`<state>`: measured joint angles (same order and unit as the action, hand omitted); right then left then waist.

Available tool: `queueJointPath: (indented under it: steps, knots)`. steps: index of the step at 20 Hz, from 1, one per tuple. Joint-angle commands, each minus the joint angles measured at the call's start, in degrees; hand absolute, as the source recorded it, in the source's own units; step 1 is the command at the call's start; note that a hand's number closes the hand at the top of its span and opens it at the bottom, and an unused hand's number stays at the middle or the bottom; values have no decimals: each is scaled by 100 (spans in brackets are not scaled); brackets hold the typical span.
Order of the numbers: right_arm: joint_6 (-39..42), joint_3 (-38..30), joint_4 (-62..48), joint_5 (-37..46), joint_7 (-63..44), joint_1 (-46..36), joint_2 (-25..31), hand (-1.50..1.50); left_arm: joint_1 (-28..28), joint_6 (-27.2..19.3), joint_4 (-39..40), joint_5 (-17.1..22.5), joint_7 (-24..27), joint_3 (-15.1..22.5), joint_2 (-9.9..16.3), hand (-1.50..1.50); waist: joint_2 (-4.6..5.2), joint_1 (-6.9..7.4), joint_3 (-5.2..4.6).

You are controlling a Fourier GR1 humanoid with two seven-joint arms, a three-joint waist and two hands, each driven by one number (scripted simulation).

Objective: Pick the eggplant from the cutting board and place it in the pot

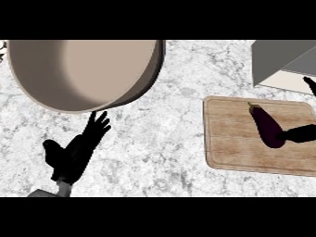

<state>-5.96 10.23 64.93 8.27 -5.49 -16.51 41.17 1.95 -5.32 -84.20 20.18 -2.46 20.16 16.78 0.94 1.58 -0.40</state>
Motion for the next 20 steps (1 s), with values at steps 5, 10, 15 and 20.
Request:
queueJointPath:
  steps: [5, 10, 15, 20]
  knots:
    - [762, 886, -112, 1261, -1539, -1096, 194, -150, -104, 164, -988, 287, -823, -11, 222, 0, -113, -19, 34]
    - [2171, 730, 529, 946, -2827, -2022, 344, -150, 1, 107, -831, 322, -910, -98, 10, 0, -106, -75, 30]
    - [3222, 539, 1523, 187, -4652, -2294, 43, -150, 60, 116, -975, 421, -1081, -337, 95, 0, -148, -188, 27]
    - [3660, 312, 1366, -158, -6080, -3011, -404, -150, -120, 364, -997, 353, -1020, -394, 221, 0, -114, -117, 30]
